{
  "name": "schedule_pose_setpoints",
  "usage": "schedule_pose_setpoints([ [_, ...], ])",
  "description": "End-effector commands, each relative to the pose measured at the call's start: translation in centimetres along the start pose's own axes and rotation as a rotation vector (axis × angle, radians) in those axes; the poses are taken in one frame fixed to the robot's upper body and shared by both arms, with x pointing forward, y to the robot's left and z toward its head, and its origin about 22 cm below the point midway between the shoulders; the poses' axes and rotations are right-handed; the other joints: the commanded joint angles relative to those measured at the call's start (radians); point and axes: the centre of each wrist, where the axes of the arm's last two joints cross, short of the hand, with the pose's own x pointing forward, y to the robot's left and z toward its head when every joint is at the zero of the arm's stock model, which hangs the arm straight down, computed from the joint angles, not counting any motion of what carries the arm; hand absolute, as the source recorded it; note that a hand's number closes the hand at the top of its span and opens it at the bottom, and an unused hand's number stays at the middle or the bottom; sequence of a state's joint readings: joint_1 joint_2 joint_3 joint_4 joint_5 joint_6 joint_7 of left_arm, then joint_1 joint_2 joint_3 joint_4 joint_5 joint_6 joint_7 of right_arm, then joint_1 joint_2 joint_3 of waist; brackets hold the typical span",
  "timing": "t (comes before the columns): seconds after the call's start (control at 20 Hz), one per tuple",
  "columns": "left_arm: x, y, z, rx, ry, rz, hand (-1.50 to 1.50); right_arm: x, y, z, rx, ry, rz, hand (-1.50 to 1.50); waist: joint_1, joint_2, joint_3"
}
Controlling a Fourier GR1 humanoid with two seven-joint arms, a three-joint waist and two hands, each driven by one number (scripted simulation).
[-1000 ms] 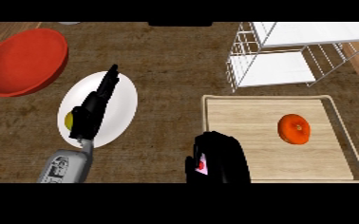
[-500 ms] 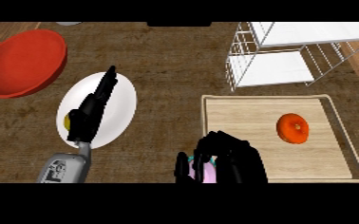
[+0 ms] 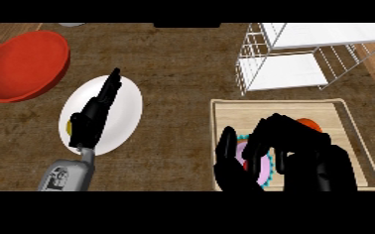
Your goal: Pick the cupcake from the tray and place it in the tiered shelf
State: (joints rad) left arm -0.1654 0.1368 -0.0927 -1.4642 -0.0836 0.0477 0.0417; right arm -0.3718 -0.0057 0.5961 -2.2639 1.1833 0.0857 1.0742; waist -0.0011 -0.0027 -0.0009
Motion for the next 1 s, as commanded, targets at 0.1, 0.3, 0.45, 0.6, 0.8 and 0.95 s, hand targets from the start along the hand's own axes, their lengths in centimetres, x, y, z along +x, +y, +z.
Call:
schedule_pose_setpoints([
  [0.1,0.2,0.9,0.0,-0.01,-0.011,0.022,0.0,1.6,-3.2,-3.5,-0.157,0.083,0.074,1.5,0.003,0.001,-0.001],
  [0.3,-0.6,-1.8,-0.1,0.0,-0.003,0.012,0.0,2.0,-4.2,-6.1,-0.165,0.094,0.077,1.5,0.0,0.002,0.0],
  [0.45,-0.3,0.2,1.2,-0.018,-0.006,-0.01,0.0,3.3,-3.3,-9.5,-0.187,0.11,0.092,1.5,0.014,0.001,0.0],
  [0.6,0.6,-0.6,0.2,0.004,-0.005,0.003,0.0,3.2,-5.8,-9.6,-0.237,0.109,0.101,1.5,0.003,0.0,0.0],
  [0.8,0.6,-0.4,-0.5,-0.008,0.004,-0.001,0.0,0.6,-6.5,-13.0,-0.292,0.102,0.124,1.5,0.004,0.003,0.001],
  [0.95,-0.3,-0.8,0.6,-0.006,-0.005,0.015,0.0,3.3,-7.5,-13.8,-0.3,0.101,0.14,1.5,0.006,0.001,0.0],
])
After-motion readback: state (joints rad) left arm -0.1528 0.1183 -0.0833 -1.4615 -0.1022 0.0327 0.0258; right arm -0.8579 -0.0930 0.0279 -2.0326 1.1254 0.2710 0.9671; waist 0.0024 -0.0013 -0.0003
